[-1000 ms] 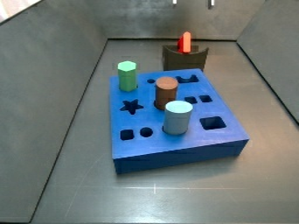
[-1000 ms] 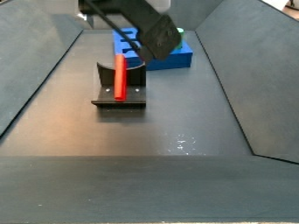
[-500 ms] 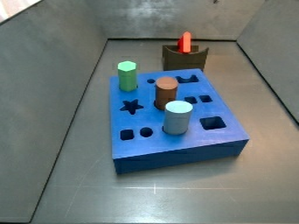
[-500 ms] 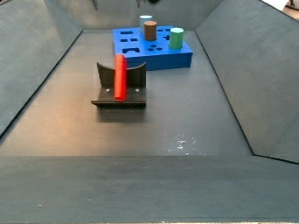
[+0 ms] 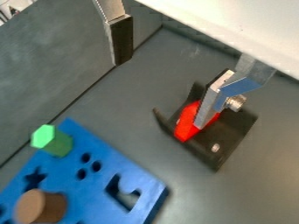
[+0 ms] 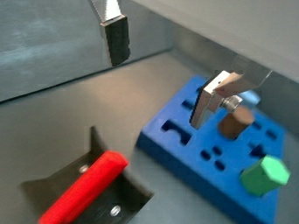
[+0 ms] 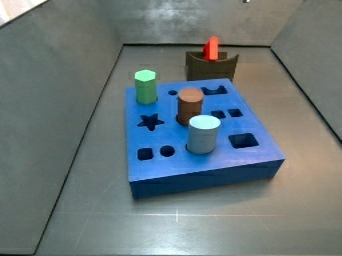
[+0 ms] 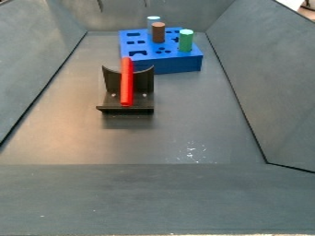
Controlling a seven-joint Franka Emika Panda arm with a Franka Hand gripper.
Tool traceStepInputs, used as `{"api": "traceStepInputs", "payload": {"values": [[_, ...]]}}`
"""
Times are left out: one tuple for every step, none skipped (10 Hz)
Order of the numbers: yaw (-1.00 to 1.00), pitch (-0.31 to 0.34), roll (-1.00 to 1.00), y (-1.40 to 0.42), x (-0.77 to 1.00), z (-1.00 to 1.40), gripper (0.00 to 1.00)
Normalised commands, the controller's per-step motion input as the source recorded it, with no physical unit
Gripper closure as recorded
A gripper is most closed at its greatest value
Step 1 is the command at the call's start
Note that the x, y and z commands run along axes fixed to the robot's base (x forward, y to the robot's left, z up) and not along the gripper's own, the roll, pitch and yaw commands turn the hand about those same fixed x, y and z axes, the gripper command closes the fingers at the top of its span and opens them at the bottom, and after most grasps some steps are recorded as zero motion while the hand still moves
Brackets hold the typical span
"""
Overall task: Pick up the square-circle object. Move up. Place the square-circle object on the fixture. Regrasp the square-circle object. Move to above the board. Insert the square-circle object.
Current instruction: Regrasp the square-circle object.
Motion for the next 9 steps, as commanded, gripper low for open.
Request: {"api": "traceStepInputs", "payload": {"values": [[0.01,0.017,1.00,-0.03,-0.04,0.00,0.00],[0.01,0.011,1.00,-0.02,-0.04,0.01,0.00],[0.01,0.005,1.00,-0.02,-0.03,0.01,0.00],[0.02,0.000,1.00,-0.02,-0.02,0.01,0.00],[0.02,-0.002,1.00,-0.02,-0.02,0.01,0.00],[0.02,-0.001,1.00,-0.02,-0.03,0.00,0.00],[0.02,0.003,1.00,-0.02,-0.01,0.01,0.00],[0.02,0.008,1.00,-0.02,0.00,0.01,0.00],[0.02,0.015,1.00,-0.02,0.01,0.00,0.00]]}}
